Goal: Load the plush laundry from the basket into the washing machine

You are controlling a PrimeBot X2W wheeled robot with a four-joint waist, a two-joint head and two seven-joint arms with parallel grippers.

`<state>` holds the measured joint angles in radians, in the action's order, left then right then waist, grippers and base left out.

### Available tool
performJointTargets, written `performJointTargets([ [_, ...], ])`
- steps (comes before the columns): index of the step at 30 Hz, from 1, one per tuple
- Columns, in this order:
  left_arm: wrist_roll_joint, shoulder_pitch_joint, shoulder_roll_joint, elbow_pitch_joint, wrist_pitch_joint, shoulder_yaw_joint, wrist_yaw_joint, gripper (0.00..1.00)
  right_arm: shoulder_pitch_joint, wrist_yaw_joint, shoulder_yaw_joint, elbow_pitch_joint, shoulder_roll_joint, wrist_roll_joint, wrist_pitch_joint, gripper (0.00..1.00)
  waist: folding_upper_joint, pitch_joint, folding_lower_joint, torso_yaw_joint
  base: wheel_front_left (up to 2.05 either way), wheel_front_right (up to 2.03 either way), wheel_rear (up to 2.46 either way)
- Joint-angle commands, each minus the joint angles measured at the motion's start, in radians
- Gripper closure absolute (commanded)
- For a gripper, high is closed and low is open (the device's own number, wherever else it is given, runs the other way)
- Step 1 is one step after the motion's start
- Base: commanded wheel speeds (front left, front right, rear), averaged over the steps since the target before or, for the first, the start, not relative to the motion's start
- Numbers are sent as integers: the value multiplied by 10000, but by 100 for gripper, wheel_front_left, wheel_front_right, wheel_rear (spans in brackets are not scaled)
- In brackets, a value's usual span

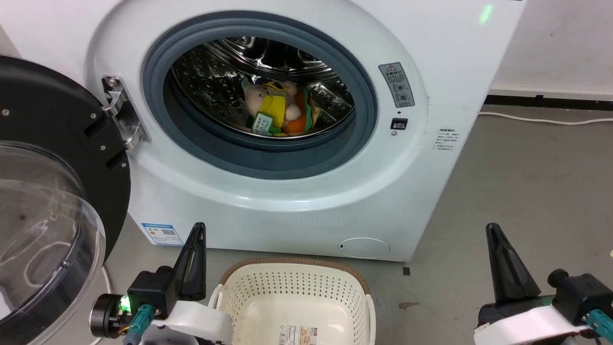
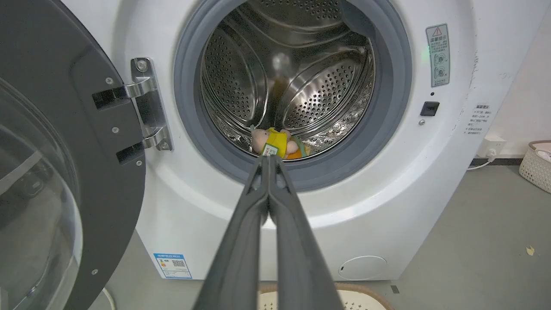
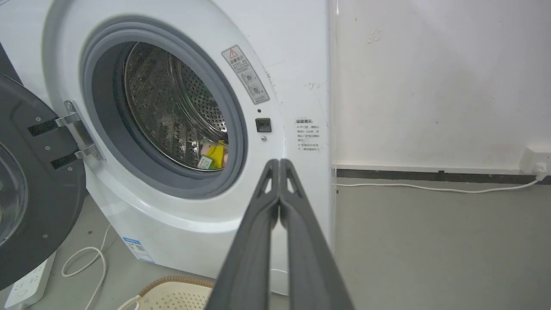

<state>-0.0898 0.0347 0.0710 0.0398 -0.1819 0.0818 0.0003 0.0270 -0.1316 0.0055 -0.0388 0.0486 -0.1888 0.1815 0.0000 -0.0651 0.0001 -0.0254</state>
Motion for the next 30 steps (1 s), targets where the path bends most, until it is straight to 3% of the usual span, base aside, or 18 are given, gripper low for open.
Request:
performJointTargets([
  [1,73,-108,-46,-39,58,-51,-1,100,-70,3,-10,51,4,125,-47,100,0,10,0,4,0,0,0],
  [30,351,-188,-101,-160,651,-309,-2,100,-137,5,-25,165,8,718,-642,100,0,226,-1,88,0,0,0],
])
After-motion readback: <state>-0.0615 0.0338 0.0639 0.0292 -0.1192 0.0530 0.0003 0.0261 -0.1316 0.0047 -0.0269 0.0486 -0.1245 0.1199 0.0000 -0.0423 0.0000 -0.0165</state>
